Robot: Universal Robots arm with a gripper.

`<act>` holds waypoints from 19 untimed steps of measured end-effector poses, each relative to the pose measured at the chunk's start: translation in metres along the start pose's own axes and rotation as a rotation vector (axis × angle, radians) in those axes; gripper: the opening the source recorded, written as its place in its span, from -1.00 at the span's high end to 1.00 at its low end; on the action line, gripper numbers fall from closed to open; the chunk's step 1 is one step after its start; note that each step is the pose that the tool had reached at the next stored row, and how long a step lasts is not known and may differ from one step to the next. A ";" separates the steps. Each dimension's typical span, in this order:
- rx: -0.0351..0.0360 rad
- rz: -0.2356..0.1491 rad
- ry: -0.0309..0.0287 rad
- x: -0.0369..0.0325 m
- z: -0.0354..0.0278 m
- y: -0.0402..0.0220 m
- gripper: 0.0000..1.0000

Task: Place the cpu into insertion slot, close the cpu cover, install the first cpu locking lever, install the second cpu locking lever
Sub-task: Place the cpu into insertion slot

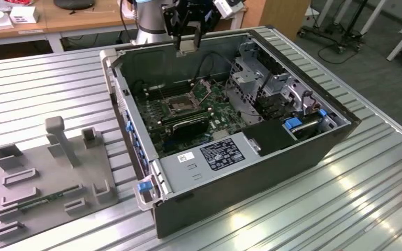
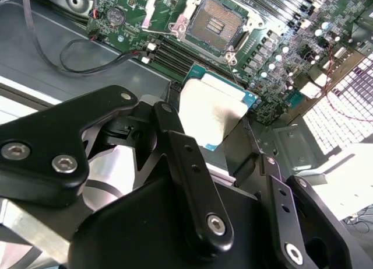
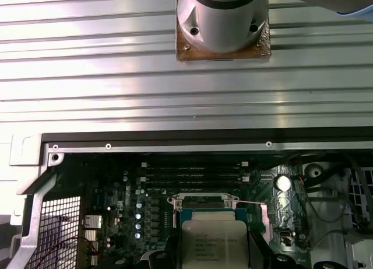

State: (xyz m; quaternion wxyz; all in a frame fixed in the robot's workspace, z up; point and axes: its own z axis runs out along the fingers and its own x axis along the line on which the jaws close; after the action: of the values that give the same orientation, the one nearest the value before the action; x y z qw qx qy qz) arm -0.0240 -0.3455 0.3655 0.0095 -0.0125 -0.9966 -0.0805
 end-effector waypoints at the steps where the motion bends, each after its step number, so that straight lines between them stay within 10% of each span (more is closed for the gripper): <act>1: 0.0001 0.000 0.0001 0.0000 0.0001 0.0000 -0.08; 19: 0.0001 0.000 0.0000 0.0001 0.0136 -0.0050 -0.08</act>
State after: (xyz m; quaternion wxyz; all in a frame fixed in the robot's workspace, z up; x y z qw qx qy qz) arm -0.0245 -0.3483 0.3513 0.0095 -0.0125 -0.9966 -0.0805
